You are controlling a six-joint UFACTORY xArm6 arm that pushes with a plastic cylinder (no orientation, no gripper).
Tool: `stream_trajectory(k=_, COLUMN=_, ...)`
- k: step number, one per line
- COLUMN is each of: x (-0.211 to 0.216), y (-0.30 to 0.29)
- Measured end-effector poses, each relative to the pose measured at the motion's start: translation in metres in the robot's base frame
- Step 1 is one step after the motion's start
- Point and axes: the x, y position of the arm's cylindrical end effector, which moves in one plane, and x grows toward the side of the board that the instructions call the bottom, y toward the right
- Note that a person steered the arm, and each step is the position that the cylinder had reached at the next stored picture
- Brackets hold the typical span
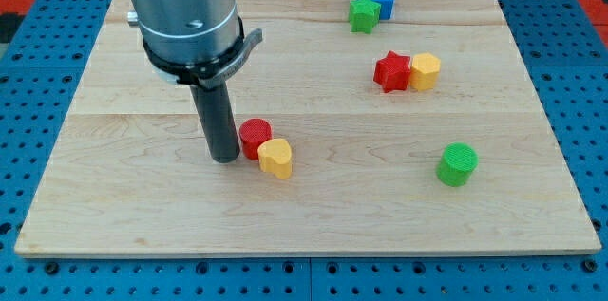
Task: Slide the yellow heart closer to the yellow hexagon
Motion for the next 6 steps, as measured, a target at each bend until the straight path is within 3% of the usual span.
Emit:
stream_trajectory(k=1, x=0.02, y=0.003)
stream_trajectory(k=2, x=0.02, y=0.064)
stream_trajectory(k=4, x=-0.027, y=0.151)
stream_trajectory(k=5, x=-0.011, y=0.139)
stream_trajectory(k=6, x=0.038, y=0.119)
